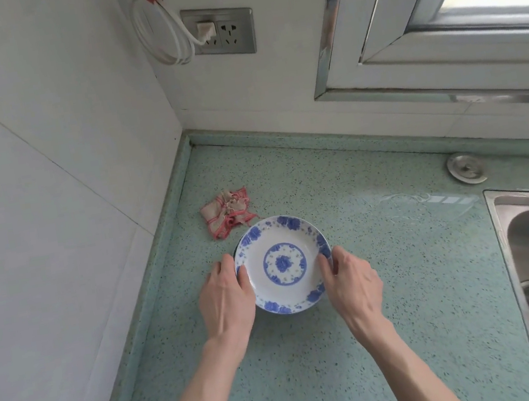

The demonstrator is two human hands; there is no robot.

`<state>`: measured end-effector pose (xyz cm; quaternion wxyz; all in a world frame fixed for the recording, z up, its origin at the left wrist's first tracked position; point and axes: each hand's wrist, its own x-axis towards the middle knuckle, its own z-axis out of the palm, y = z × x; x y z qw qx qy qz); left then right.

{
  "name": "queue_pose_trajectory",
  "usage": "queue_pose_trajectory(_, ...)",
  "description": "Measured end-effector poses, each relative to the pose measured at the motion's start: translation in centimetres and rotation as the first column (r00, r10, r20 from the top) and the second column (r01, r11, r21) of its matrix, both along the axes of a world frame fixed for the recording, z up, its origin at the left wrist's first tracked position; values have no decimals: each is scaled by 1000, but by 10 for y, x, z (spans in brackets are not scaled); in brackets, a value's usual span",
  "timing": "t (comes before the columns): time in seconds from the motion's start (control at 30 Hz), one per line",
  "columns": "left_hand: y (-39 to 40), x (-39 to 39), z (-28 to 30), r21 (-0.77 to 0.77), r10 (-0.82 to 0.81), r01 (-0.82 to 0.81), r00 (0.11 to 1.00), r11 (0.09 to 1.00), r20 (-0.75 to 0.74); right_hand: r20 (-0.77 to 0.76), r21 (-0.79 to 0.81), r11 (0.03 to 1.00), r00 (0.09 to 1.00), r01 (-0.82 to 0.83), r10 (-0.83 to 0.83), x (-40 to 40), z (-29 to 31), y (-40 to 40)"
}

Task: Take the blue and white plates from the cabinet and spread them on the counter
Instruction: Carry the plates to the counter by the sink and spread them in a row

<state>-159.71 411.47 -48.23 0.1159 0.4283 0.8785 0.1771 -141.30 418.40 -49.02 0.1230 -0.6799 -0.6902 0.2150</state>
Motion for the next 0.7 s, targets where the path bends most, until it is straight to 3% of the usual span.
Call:
queue_pose_trajectory(0.17, 1, 28, 27, 152, -24, 13, 997, 988, 71, -130, 22, 996, 988, 84, -80, 29, 14, -5)
queue_pose_trajectory(0.3, 11, 73, 37, 207, -113, 69, 971, 976, 210, -205, 13, 987, 967, 159, -153, 83, 23, -6)
queue_pose_trajectory(0.57, 15, 148, 14, 65, -107, 93, 957, 994, 270, -190, -46, 980, 962, 191, -196, 165, 10, -6)
queue_pose_trajectory(0.7, 16, 170, 0, 26, -74, 69, 940, 997, 332, -95, -85, 964, 961, 253, -261, 179, -1, -7)
